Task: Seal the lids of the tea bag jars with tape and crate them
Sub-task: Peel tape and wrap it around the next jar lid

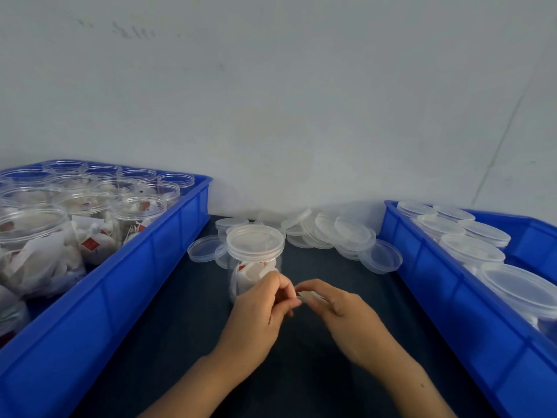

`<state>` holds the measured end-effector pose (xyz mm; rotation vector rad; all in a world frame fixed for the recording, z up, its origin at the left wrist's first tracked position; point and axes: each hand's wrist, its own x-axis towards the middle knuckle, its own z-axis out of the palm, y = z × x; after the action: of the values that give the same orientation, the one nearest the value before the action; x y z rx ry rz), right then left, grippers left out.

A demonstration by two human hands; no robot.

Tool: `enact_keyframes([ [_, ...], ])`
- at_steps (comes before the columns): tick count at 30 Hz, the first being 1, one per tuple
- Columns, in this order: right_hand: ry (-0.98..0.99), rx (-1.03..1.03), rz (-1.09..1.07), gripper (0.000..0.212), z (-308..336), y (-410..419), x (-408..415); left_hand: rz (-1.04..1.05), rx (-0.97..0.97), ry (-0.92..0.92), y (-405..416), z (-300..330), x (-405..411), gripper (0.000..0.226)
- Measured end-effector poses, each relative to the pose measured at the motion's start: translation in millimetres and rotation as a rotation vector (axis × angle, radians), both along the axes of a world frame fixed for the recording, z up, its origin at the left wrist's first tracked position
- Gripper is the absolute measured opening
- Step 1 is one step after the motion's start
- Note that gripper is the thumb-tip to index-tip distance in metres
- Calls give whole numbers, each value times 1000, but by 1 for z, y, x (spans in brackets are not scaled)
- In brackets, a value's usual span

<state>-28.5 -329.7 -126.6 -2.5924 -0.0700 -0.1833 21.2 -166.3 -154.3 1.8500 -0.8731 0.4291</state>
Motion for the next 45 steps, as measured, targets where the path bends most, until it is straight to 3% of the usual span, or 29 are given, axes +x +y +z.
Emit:
enact_keyframes([
  [3,-57,-122,-14,27,2,2,-3,-17,29,16,0,-1,0,43],
  [8,-77,-126,58,23,2,14,-4,23,27,-117,1,1,0,13],
  [17,-85,-138,49,27,2,11,-5,136,78,-259,7,6,1,12],
  [20,-64,-145,62,24,2,8,-5,119,191,-444,13,17,0,4],
  [24,34,-45,-24,19,0,1,-1,117,283,-571,28,36,3,30],
  [27,117,-62,-118,30,-1,-8,1,116,299,-578,30,36,4,28],
  [30,148,56,-45,15,-2,-9,2,132,304,-553,28,31,7,22],
  [32,104,183,40,7,-4,-5,2,158,302,-525,31,29,10,20],
  [35,-19,279,26,14,-4,-3,2,218,268,-502,36,28,13,20],
  [38,-117,211,-48,26,-7,-2,2,260,245,-508,37,28,15,26],
  [45,-452,-91,-133,26,-1,24,2,398,57,-468,37,23,21,27],
])
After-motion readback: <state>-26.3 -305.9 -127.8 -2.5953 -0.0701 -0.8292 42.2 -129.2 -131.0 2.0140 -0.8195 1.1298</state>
